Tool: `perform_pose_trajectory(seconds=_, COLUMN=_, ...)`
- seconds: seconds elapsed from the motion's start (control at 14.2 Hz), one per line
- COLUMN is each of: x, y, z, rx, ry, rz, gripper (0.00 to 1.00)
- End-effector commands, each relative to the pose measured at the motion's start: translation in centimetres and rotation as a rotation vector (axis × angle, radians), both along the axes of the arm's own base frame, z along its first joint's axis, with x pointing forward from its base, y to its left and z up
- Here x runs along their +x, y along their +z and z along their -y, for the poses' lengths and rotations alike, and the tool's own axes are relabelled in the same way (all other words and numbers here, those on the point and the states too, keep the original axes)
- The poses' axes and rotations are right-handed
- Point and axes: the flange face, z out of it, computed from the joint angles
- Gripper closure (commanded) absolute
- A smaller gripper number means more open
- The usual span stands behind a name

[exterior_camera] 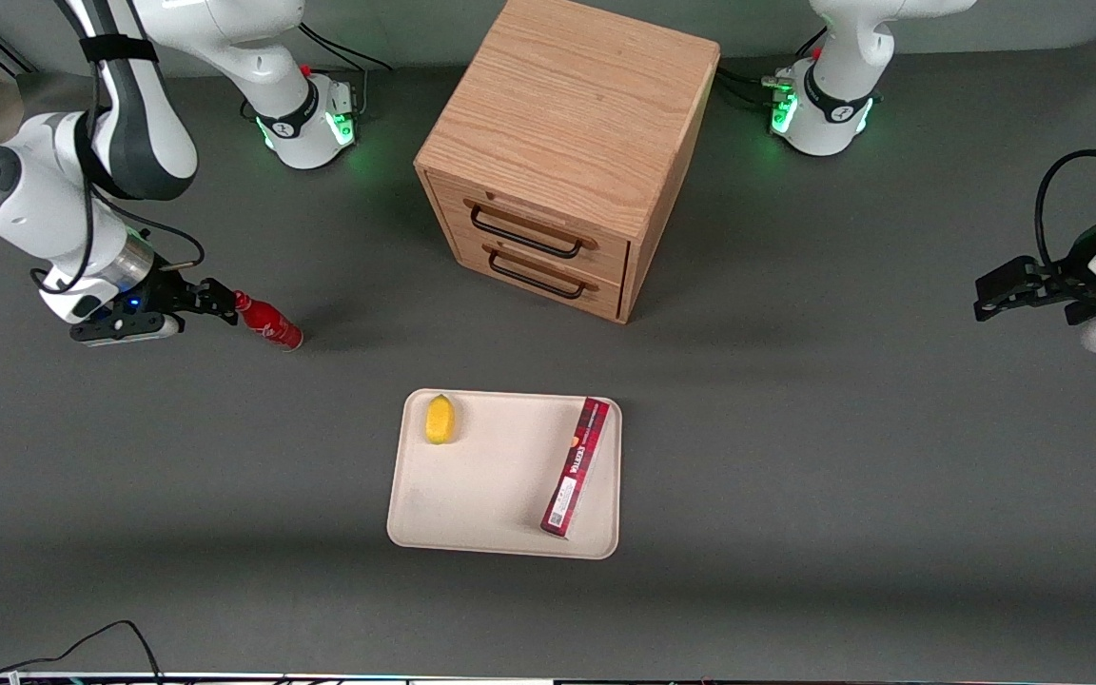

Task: Place coke bottle on tray
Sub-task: 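Close the right gripper around the red Coca-Cola bottle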

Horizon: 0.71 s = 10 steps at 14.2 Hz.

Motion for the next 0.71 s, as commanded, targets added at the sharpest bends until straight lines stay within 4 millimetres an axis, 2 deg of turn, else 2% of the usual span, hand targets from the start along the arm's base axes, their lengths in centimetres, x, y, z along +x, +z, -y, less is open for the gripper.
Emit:
perform_pose_trajectory(seconds=0.0, x=-1.2, y=0.0, z=-0.7, rx=0.037, ry=-0.007, rz=0.022, gripper=0.13)
perform_pose_trajectory(seconds=0.21, x=-1.7, y=-0.6, z=-1.0, rx=0.057, ry=-0.021, rz=0.006, gripper=0.15)
perform_pose_trajectory(seconds=0.35, x=-2.4, y=-1.1, z=-1.2, rx=0.061, ry=-0.019, rz=-0.008, gripper=0.21)
perform_pose_trajectory(seconds=0.49, x=-2.8, y=-1.5, z=-1.4, rx=0.062, ry=-0.014, rz=-0.024, gripper=0.32)
perform_pose_trajectory(seconds=0.64, x=-3.3, y=-2.0, z=-1.4, rx=0.063, ry=-0.012, rz=-0.042, gripper=0.48)
